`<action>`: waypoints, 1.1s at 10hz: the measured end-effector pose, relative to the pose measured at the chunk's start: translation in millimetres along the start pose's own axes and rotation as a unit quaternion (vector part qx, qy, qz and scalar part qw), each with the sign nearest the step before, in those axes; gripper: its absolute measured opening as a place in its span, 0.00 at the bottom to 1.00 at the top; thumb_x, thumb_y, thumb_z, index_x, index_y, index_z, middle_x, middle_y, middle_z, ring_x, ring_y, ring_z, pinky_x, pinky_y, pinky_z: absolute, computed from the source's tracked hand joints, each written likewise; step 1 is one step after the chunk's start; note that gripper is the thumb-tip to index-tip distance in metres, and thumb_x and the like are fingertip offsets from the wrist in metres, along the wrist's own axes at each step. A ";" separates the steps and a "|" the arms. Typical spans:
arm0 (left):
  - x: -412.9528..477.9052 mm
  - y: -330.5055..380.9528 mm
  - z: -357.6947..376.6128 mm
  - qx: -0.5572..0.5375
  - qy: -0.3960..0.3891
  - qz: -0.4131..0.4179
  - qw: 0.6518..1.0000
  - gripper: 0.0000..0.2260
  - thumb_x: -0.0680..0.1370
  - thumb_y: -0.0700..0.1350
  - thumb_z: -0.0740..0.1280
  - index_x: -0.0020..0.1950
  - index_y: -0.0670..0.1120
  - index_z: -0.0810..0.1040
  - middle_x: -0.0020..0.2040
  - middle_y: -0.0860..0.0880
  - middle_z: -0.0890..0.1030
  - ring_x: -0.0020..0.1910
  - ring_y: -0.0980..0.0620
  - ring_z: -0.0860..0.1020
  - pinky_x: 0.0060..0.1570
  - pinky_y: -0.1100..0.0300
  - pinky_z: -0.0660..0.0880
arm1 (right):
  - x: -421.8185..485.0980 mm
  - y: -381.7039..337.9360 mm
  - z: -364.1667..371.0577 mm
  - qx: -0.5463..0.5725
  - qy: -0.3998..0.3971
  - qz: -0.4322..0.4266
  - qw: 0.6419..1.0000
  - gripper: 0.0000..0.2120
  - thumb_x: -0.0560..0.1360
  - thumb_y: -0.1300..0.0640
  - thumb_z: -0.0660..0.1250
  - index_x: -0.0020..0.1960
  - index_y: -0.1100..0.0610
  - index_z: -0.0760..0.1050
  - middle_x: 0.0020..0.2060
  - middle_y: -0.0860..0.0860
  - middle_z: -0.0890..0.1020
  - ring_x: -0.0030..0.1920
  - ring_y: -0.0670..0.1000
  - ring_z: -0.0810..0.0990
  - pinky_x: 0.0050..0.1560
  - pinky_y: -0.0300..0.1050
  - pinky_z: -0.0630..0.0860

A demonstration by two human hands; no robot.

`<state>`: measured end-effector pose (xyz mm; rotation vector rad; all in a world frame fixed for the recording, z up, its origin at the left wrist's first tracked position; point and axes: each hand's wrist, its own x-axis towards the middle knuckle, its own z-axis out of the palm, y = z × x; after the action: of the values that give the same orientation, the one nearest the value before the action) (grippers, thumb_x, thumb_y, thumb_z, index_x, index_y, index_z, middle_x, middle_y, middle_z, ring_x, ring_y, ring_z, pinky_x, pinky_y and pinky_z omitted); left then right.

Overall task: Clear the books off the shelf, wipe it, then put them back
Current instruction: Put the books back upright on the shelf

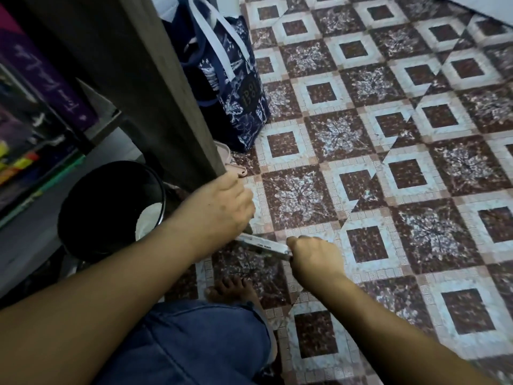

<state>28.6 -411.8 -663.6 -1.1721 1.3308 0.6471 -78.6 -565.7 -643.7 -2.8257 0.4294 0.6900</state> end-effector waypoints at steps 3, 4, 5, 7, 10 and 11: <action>-243.3 -52.5 9.7 -0.424 0.204 -0.298 0.831 0.08 0.77 0.46 0.65 0.56 0.51 0.78 0.42 0.50 0.74 0.46 0.48 0.77 0.41 0.55 0.73 | -84.0 -89.8 -150.2 0.039 0.184 -0.192 0.963 0.07 0.78 0.51 0.61 0.54 0.49 0.74 0.42 0.49 0.80 0.43 0.56 0.81 0.35 0.45 0.71; -316.4 -47.0 55.3 -0.408 0.258 -0.431 0.762 0.09 0.76 0.46 0.64 0.56 0.53 0.77 0.41 0.48 0.74 0.45 0.44 0.78 0.41 0.55 0.72 | -94.1 -141.1 -199.7 0.021 0.236 -0.247 0.940 0.12 0.77 0.49 0.59 0.59 0.46 0.73 0.50 0.48 0.79 0.51 0.56 0.79 0.42 0.48 0.71; -379.4 -29.8 107.4 -0.360 0.319 -0.561 0.674 0.09 0.75 0.47 0.66 0.55 0.52 0.79 0.43 0.44 0.78 0.43 0.38 0.79 0.39 0.52 0.75 | -104.4 -205.7 -247.0 -0.017 0.349 -0.305 0.886 0.16 0.77 0.54 0.60 0.63 0.43 0.73 0.53 0.48 0.79 0.54 0.56 0.78 0.44 0.49 0.64; -394.0 -35.9 187.9 -0.337 0.368 -0.685 0.530 0.13 0.75 0.39 0.68 0.59 0.41 0.74 0.51 0.38 0.75 0.50 0.37 0.74 0.39 0.46 0.73 | -68.6 -323.3 -307.4 -0.033 0.408 -0.358 0.839 0.21 0.80 0.56 0.54 0.69 0.40 0.70 0.61 0.48 0.79 0.64 0.56 0.73 0.70 0.53 0.56; -295.1 -45.6 218.2 -0.490 0.289 -0.564 0.598 0.25 0.75 0.33 0.61 0.72 0.39 0.61 0.65 0.39 0.66 0.64 0.40 0.67 0.63 0.49 0.69 | 18.4 -332.2 -233.8 -0.081 0.222 -0.340 0.910 0.25 0.80 0.61 0.53 0.75 0.43 0.63 0.71 0.50 0.69 0.73 0.56 0.62 0.73 0.58 0.50; -295.1 -50.4 222.2 -0.557 0.313 -0.528 0.560 0.34 0.72 0.36 0.67 0.75 0.41 0.58 0.70 0.41 0.62 0.70 0.42 0.62 0.69 0.52 0.64 | 14.3 -338.4 -239.9 -0.111 0.159 -0.303 0.933 0.31 0.79 0.63 0.54 0.78 0.46 0.52 0.77 0.51 0.56 0.76 0.58 0.52 0.73 0.63 0.47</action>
<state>103.5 -154.1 -404.8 -3.0970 0.2598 0.0208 143.5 -314.1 -399.5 -3.0244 -0.5042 0.1569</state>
